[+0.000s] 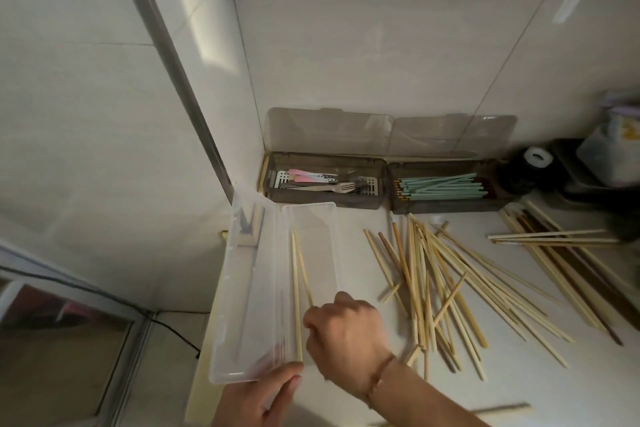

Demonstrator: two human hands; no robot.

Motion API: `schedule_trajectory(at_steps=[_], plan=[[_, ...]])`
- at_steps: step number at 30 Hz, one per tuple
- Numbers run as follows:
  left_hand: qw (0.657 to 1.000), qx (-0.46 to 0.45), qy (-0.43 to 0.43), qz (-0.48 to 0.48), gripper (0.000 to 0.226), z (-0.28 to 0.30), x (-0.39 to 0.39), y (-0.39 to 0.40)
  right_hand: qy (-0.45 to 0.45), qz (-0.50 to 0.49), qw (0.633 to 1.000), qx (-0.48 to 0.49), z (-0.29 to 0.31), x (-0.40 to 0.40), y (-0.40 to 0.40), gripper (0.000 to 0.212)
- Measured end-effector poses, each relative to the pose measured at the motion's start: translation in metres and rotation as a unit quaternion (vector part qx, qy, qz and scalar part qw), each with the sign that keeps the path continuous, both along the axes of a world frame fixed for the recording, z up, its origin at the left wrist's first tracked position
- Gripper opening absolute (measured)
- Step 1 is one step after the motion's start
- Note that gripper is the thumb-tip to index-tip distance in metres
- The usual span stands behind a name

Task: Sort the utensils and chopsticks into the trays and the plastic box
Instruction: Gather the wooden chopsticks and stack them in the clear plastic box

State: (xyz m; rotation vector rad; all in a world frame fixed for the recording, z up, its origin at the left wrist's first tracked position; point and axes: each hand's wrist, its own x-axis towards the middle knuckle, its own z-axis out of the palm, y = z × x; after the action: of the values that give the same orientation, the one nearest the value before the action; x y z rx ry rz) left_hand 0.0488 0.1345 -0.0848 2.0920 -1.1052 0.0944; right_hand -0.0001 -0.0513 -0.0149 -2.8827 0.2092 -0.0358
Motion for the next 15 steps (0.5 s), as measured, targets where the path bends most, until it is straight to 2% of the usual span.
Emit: schedule_trajectory(at_steps=[2,7,12,13,15], plan=[[1.0,-0.003,-0.009,-0.01,0.034,0.002,-0.001,-0.001,0.065,0.02,0.994,-0.082,-0.004,0.012,0.008,0.006],[1.0,-0.011,-0.011,-0.006,0.028,0.007,-0.006,-0.007,0.123,0.012,0.987,-0.107,-0.015,0.028,0.008,0.006],[0.999,-0.042,-0.023,0.001,0.032,0.002,-0.014,-0.012,0.158,0.064,0.975,-0.141,-0.021,0.024,0.004,0.006],[0.999,-0.047,-0.022,0.004,0.03,0.002,-0.015,-0.013,0.152,0.069,0.977,-0.131,-0.021,0.022,0.001,0.01],[0.998,-0.054,-0.004,0.025,0.028,0.0,-0.018,-0.014,0.085,0.075,0.991,-0.067,-0.021,0.015,-0.008,0.015]])
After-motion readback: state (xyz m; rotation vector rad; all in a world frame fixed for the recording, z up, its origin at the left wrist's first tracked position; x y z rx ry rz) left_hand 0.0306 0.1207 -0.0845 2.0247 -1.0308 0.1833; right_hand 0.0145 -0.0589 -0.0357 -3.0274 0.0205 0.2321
